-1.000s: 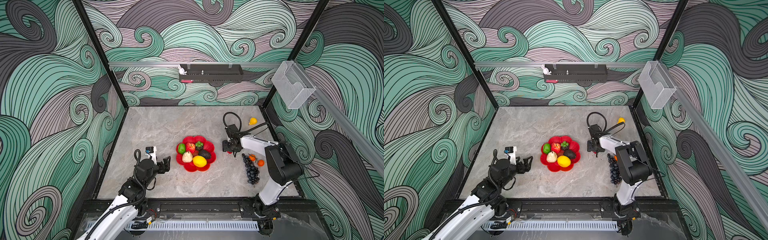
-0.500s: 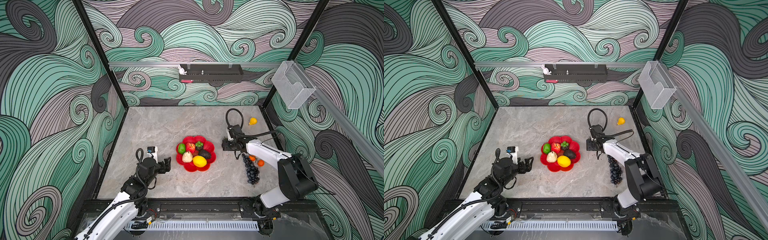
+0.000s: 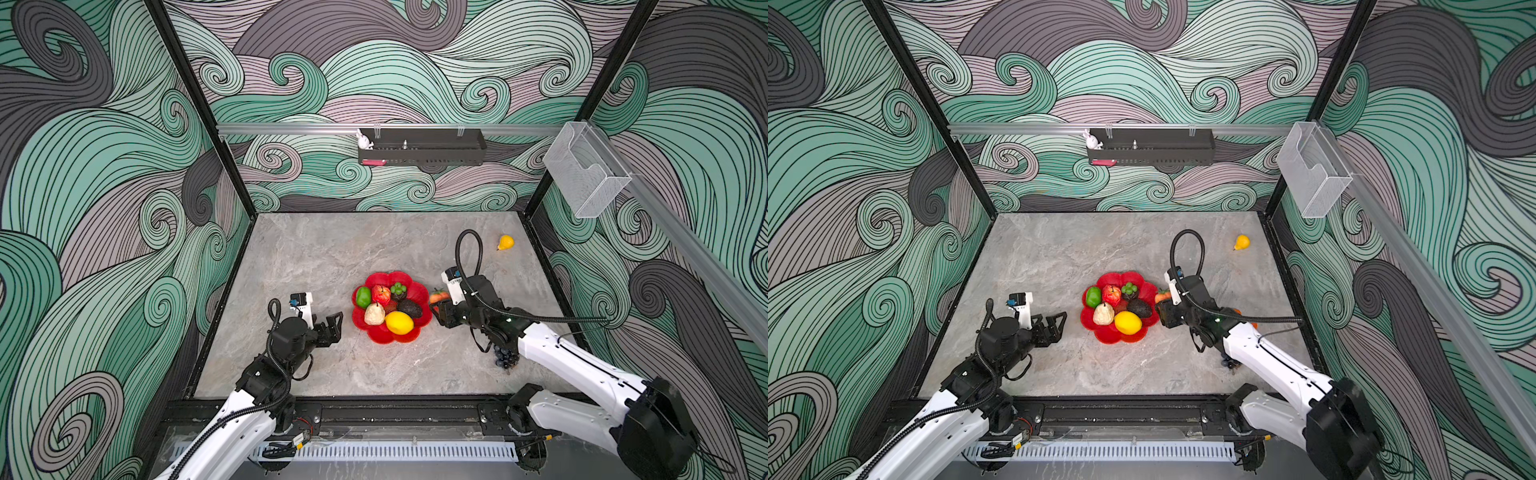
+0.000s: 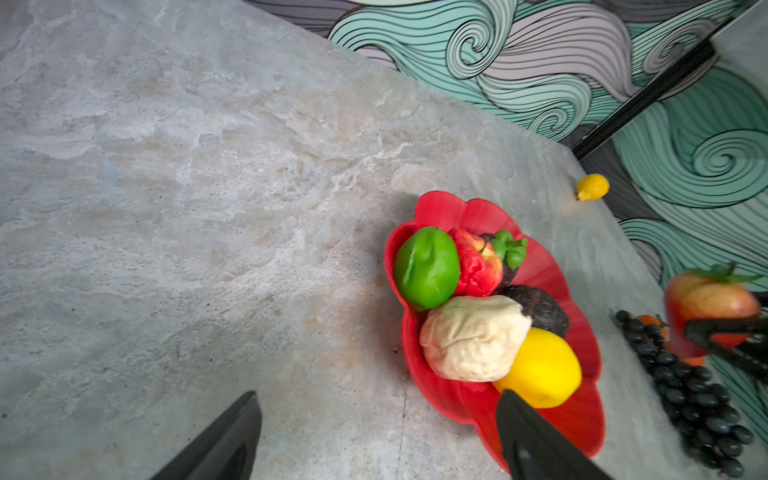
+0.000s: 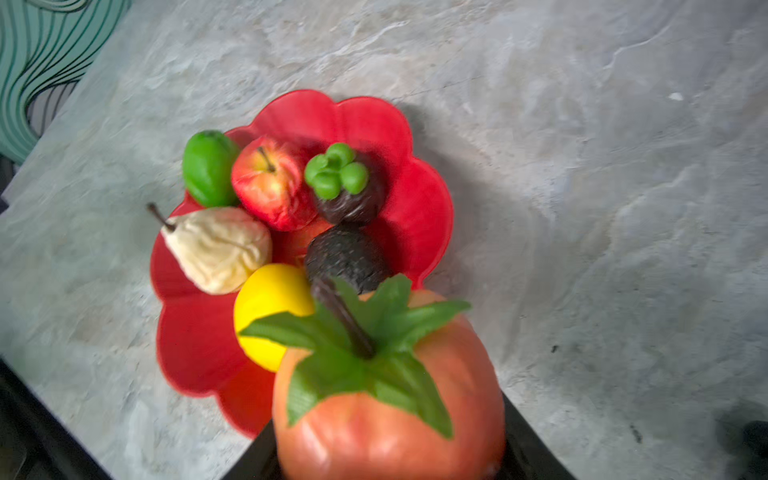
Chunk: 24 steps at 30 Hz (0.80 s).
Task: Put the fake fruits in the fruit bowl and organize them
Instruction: 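Carry the strawberry toward the bowl with the right gripper while the left gripper approaches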
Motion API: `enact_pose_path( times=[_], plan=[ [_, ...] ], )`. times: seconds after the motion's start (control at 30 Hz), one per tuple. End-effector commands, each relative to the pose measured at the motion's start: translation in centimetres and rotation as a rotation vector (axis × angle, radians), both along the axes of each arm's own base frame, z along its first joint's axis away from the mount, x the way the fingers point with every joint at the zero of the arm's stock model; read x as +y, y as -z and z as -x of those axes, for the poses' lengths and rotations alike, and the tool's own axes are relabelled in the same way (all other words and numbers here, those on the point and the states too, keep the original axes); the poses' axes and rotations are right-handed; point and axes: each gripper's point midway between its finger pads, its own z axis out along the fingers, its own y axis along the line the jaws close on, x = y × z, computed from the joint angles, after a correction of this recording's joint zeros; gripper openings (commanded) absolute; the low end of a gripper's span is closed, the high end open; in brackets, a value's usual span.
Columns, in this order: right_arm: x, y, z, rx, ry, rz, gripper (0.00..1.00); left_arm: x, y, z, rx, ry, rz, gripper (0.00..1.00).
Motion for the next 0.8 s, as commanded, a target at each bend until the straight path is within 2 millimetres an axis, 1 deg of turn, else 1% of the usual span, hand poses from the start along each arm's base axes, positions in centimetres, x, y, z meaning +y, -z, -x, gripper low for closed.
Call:
enact_pose_path(
  times=[0.0, 0.1, 0.33, 0.43, 0.57, 0.67, 0.77],
  plan=[
    [2.0, -0.8, 1.3, -0.053, -0.089, -0.065, 0.53, -1.9, -2.5, 0.2, -0.002, 0.087, 0.087, 0.90],
    [3.1, -1.0, 2.1, -0.080, -0.132, -0.093, 0.51, -3.7, -2.6, 0.5, 0.061, 0.162, 0.133, 0.90],
    [5.8, -1.3, 3.7, -0.164, -0.246, -0.121, 0.50, -8.5, -4.8, 1.3, 0.177, 0.370, 0.202, 0.87],
    [6.7, -1.4, 4.5, -0.202, -0.293, -0.117, 0.50, -10.7, -5.9, 1.9, 0.175, 0.447, 0.204, 0.81],
    [7.7, -1.2, 5.8, -0.239, -0.356, -0.092, 0.49, -13.5, -7.1, 2.8, 0.157, 0.535, 0.151, 0.75],
    [8.0, -1.1, 6.4, -0.292, -0.381, -0.044, 0.48, -15.0, -7.5, 3.2, 0.138, 0.575, 0.115, 0.68],
    [8.0, -1.5, 6.6, -0.323, -0.387, -0.033, 0.48, -15.7, -7.4, 3.2, 0.127, 0.589, 0.094, 0.59]
  ],
)
